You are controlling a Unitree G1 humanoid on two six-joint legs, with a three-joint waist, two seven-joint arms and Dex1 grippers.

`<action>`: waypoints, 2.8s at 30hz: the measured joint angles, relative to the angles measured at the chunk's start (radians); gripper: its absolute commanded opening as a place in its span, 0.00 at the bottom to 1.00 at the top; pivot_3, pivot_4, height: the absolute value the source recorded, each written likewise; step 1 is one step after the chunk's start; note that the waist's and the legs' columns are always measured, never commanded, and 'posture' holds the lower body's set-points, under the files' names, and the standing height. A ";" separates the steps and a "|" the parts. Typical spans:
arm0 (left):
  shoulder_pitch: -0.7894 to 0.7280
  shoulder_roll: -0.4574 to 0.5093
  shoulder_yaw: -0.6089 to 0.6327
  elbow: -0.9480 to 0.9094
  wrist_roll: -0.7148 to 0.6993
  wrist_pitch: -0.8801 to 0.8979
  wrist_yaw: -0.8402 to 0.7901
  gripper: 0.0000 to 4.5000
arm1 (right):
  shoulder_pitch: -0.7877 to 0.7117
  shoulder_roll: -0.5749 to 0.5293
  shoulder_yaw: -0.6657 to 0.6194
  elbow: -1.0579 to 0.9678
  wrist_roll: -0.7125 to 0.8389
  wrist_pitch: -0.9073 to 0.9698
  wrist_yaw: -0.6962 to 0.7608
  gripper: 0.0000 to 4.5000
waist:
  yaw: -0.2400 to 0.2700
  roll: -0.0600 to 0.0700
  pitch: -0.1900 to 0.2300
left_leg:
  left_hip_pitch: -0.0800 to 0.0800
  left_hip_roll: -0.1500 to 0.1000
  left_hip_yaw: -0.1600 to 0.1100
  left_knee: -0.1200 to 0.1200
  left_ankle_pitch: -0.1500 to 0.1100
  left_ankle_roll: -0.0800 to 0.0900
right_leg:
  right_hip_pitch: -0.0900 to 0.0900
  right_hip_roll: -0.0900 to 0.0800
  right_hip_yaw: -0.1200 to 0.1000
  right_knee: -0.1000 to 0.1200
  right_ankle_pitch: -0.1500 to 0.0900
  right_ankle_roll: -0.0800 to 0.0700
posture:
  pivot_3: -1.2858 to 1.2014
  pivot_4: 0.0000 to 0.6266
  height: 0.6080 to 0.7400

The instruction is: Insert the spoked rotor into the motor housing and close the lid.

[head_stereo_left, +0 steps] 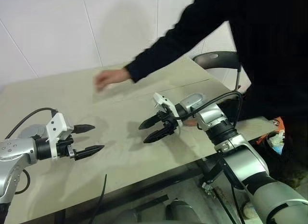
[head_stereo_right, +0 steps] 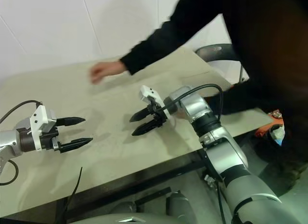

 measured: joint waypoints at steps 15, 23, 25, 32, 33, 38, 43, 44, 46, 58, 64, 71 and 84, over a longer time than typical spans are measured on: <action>-0.005 0.000 0.000 0.000 0.000 0.002 0.002 0.99 | 0.000 0.003 0.000 0.002 0.000 0.003 -0.005 0.76 | 0.000 0.000 0.000 | 0.000 0.000 0.000 0.000 0.000 0.000 | 0.000 0.000 0.000 0.000 0.000 0.000 | 0.52 0.00 1.00; -0.005 0.000 0.000 0.000 0.000 0.002 0.002 0.99 | 0.000 0.006 0.000 0.003 0.000 0.003 -0.006 0.76 | 0.000 0.000 0.000 | 0.000 0.000 0.000 0.000 0.000 0.000 | 0.000 0.000 0.000 0.000 0.000 0.000 | 0.52 0.00 1.00; -0.006 0.000 0.000 0.000 0.000 0.002 0.002 0.99 | 0.000 0.007 0.000 0.004 0.000 0.003 -0.007 0.76 | 0.000 0.000 0.000 | 0.000 0.000 0.000 0.000 0.000 0.000 | 0.000 0.000 0.000 0.000 0.000 0.000 | 0.52 0.00 1.00; -0.024 0.000 -0.001 0.003 0.000 0.002 0.000 0.99 | -0.001 0.013 0.000 0.013 0.000 0.003 -0.010 0.76 | 0.000 0.000 0.000 | 0.000 0.000 0.000 0.000 0.000 0.000 | 0.000 0.000 0.000 0.000 0.000 0.000 | 0.52 0.00 1.00; -0.026 0.000 -0.001 0.003 0.000 0.002 0.000 0.99 | -0.001 0.014 0.000 0.013 0.000 0.002 -0.011 0.76 | 0.000 0.000 0.000 | 0.000 0.000 0.000 0.000 0.000 0.000 | 0.000 0.000 0.000 0.000 0.000 0.000 | 0.52 0.00 1.00; -0.027 0.000 -0.002 0.009 0.001 0.002 0.000 0.99 | -0.001 0.014 0.000 0.015 0.000 0.002 -0.014 0.76 | 0.000 0.000 0.000 | 0.000 0.000 0.000 0.000 0.000 0.000 | 0.000 0.000 0.000 0.000 0.000 0.000 | 0.52 0.00 1.00; -0.027 0.000 -0.002 0.009 0.001 0.002 0.000 0.99 | -0.002 0.015 0.000 0.022 0.000 -0.001 -0.016 0.76 | 0.000 0.000 0.000 | 0.000 0.000 0.000 0.000 0.000 0.000 | 0.000 0.000 0.000 0.000 0.000 0.000 | 0.52 0.00 1.00; -0.027 0.000 -0.002 0.009 0.001 0.002 0.001 0.99 | -0.002 0.016 0.000 0.025 0.000 -0.001 -0.016 0.76 | 0.000 0.000 0.000 | 0.000 0.000 0.000 0.000 0.000 0.000 | 0.000 0.000 0.000 0.000 0.000 0.000 | 0.52 0.00 1.00; -0.027 0.000 -0.002 0.009 0.001 0.002 0.003 0.99 | -0.002 0.019 0.000 0.033 0.000 -0.003 -0.018 0.76 | 0.000 0.000 0.000 | 0.000 0.000 0.000 0.000 0.000 0.000 | 0.000 0.000 0.000 0.000 0.000 0.000 | 0.52 0.00 1.00; -0.042 0.000 -0.011 0.020 0.004 -0.002 0.000 0.99 | -0.005 0.024 0.000 0.049 -0.001 -0.019 -0.016 0.76 | 0.000 0.000 0.000 | 0.000 0.000 0.000 0.000 0.000 0.000 | 0.000 0.000 0.000 0.000 0.000 0.000 | 0.52 0.00 1.00; -0.044 0.001 -0.012 0.021 0.006 -0.004 -0.002 0.99 | -0.008 0.028 0.000 0.049 -0.001 -0.019 -0.012 0.76 | 0.000 0.000 0.000 | 0.000 0.000 0.000 0.000 0.000 0.000 | 0.000 0.000 0.000 0.000 0.000 0.000 | 0.52 0.00 1.00; -0.045 0.006 -0.012 0.022 0.006 -0.004 -0.005 0.99 | -0.008 0.032 0.000 0.049 -0.001 -0.019 -0.008 0.76 | 0.000 0.000 0.000 | 0.000 0.000 0.000 0.000 0.000 0.000 | 0.000 0.000 0.000 0.000 0.000 0.000 | 0.52 0.00 1.00; -0.045 0.006 -0.012 0.022 0.006 -0.004 0.000 0.99 | -0.008 0.034 0.000 0.049 -0.002 -0.018 -0.005 0.76 | 0.000 0.000 0.000 | 0.000 0.000 0.000 0.000 0.000 0.000 | 0.000 0.000 0.000 0.000 0.000 0.000 | 0.52 0.00 1.00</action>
